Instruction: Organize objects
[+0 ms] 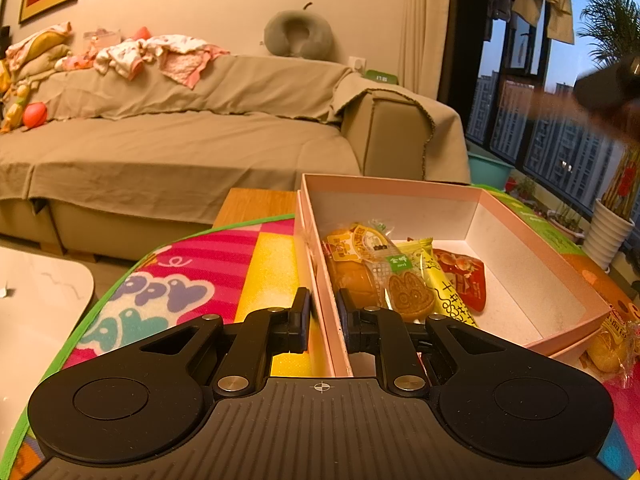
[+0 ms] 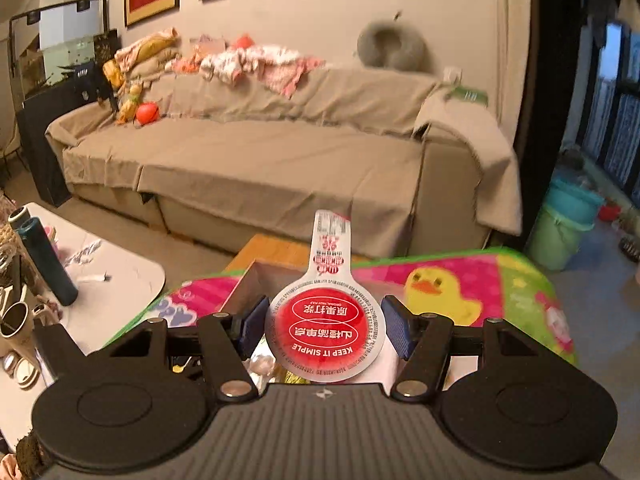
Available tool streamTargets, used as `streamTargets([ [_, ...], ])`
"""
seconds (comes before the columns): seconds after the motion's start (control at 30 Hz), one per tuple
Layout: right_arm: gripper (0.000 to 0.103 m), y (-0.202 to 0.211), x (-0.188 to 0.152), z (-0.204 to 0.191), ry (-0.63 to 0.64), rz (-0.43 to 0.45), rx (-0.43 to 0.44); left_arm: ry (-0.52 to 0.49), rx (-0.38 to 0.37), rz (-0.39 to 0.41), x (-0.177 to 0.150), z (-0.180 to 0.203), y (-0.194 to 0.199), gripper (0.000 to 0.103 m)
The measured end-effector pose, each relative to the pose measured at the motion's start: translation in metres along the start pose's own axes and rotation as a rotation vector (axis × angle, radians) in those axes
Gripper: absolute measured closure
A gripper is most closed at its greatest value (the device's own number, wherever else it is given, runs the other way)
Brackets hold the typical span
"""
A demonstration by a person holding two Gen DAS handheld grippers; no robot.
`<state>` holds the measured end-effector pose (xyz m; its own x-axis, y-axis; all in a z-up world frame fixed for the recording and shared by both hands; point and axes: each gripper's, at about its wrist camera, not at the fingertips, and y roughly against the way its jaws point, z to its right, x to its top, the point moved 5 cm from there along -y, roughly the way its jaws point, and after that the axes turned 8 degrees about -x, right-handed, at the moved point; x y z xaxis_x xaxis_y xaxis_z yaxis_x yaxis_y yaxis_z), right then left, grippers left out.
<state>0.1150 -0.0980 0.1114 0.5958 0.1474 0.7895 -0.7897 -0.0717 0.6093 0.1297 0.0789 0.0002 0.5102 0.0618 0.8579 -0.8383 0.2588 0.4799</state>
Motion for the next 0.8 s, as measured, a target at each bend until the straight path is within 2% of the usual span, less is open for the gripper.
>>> streamTargets([
  [0.13,0.04,-0.014,-0.009,0.008,-0.034,-0.031,-0.012,-0.001,0.001,-0.001,0.0,0.0,0.0,0.087],
  [0.27,0.034,-0.013,-0.019,0.021,-0.051,-0.035,-0.035,-0.001,-0.001,-0.002,0.0,0.0,0.0,0.087],
  [0.57,0.03,-0.019,-0.03,0.051,-0.078,-0.052,-0.094,-0.001,-0.002,-0.002,0.0,0.0,0.0,0.087],
  [0.7,0.028,-0.042,-0.033,0.068,-0.098,-0.089,-0.14,-0.001,-0.002,-0.002,0.0,0.0,0.0,0.087],
  [0.8,0.028,-0.067,-0.037,0.087,-0.16,-0.138,-0.168,-0.002,-0.001,-0.002,0.0,0.0,0.0,0.087],
])
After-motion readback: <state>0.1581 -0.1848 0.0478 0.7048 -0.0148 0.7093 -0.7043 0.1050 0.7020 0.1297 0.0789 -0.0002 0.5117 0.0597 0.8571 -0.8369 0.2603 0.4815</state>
